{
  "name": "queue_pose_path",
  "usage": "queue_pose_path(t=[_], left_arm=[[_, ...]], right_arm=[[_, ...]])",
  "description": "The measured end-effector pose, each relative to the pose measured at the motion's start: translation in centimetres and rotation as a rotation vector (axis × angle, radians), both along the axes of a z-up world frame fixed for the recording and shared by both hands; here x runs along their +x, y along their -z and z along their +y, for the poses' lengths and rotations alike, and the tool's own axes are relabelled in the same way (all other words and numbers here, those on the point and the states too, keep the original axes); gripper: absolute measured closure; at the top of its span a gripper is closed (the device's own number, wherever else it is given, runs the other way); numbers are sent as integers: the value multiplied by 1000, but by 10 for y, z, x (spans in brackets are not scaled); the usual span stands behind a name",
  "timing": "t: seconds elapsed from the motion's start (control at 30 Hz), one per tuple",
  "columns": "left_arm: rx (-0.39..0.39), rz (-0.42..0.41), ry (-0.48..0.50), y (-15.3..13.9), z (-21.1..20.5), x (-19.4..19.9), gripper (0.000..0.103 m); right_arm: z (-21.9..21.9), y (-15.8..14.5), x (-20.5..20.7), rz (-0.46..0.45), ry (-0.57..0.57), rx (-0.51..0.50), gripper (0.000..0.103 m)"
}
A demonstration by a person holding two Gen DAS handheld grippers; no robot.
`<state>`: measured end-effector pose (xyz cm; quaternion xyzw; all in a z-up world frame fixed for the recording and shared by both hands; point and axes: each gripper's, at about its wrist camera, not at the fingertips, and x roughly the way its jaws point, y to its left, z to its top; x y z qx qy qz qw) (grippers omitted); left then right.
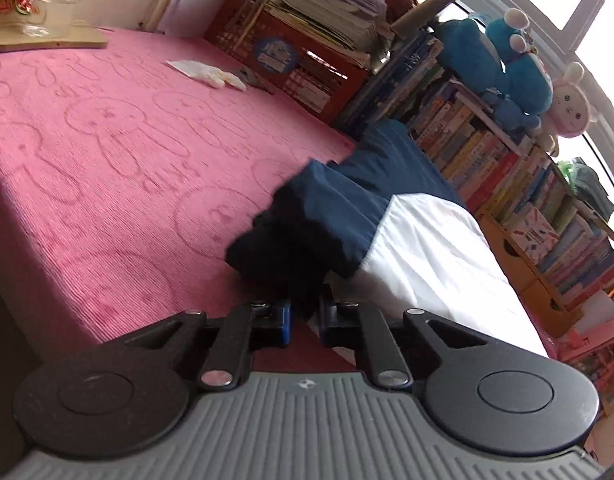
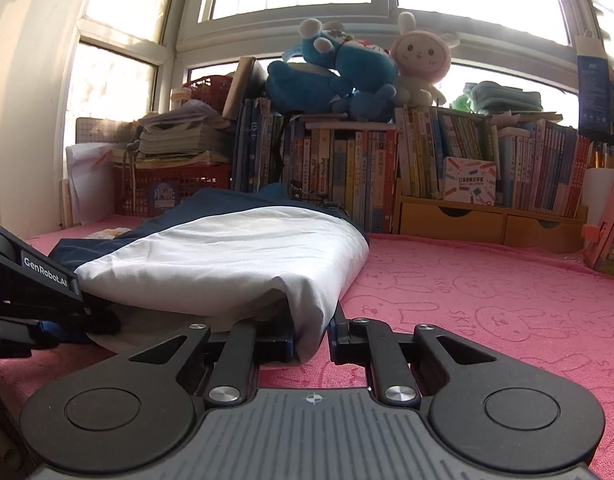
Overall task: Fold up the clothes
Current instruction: 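Press and tuck the folded jacket bundle with both grippers, then open the right gripper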
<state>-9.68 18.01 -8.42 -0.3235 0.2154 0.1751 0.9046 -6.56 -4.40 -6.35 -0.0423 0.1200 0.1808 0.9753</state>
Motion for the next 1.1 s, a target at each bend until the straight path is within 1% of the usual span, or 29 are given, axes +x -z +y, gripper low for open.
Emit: queue_pose_path(t=[0.03, 0.07, 0.1, 0.13, 0.2, 0.23, 0.27, 0.3, 0.33, 0.37, 0.4, 0.43, 0.47, 0.57, 0.63, 0.67, 0.7, 0.73, 0.77, 0.8, 0.87, 0.93, 1.0, 1.1], left_arm=[[77, 30, -48, -2, 3, -1, 89], [246, 97, -132, -5, -3, 0, 85], [415, 164, -216, -8, -10, 0, 97], [551, 216, -283, -10, -14, 0, 98], [685, 259, -342, -13, -12, -7, 96], [658, 244, -323, -16, -7, -14, 94], [429, 155, -197, -21, 7, -24, 89], [184, 70, -60, -20, 21, -30, 76], [-49, -14, 72, -18, 33, -35, 71], [-237, -89, 185, -13, 36, -36, 67], [-353, -137, 267, -9, 33, -34, 62], [-408, -158, 324, -8, 27, -30, 59], [-433, -163, 360, -7, 19, -24, 54], [-443, -127, 431, -3, -4, 0, 52], [-442, -109, 442, -1, -14, 16, 52], [-412, -113, 422, -2, -18, 19, 53], [-382, -117, 402, -2, -21, 23, 58], [-337, -114, 371, -4, -24, 26, 66], [-269, -101, 320, -7, -22, 28, 84], [-221, -95, 271, -10, -18, 27, 89], [-166, -94, 177, -12, -6, 25, 91], [-115, -91, 111, -15, 5, 19, 91], [-82, -84, 85, -18, 11, 13, 91], [-54, -78, 102, -23, 7, 4, 91]], right_arm=[[1, 1, -1, -5, -1, -11, 87], [2, 2, -2, -10, -3, -23, 87], [3, 3, -3, -15, -4, -34, 87], [4, 5, -4, -19, -6, -45, 87], [6, 6, -5, -35, 12, -63, 87], [6, 7, -4, -36, 13, -67, 87], [6, 8, -5, -40, 8, -73, 87], [6, 9, -5, -45, 2, -80, 87], [6, 10, -6, -49, -4, -86, 87], [6, 11, -6, -52, -5, -93, 87], [7, 12, -6, -54, -7, -99, 87], [7, 13, -7, -57, -9, -106, 87], [7, 13, -7, -56, -9, -109, 87], [6, 14, -7, -52, -9, -113, 87], [6, 14, -8, -49, -8, -114, 87], [5, 14, -8, -48, -7, -115, 87], [5, 14, -8, -47, -7, -115, 87], [5, 14, -8, -46, -6, -116, 87], [4, 14, -8, -44, -6, -116, 87], [4, 14, -8, -44, -3, -119, 87], [5, 16, -9, -46, -2, -132, 87], [6, 17, -10, -50, -2, -148, 87], [6, 19, -11, -58, -7, -160, 87], [1, 17, -12, -70, 6, -163, 87]])
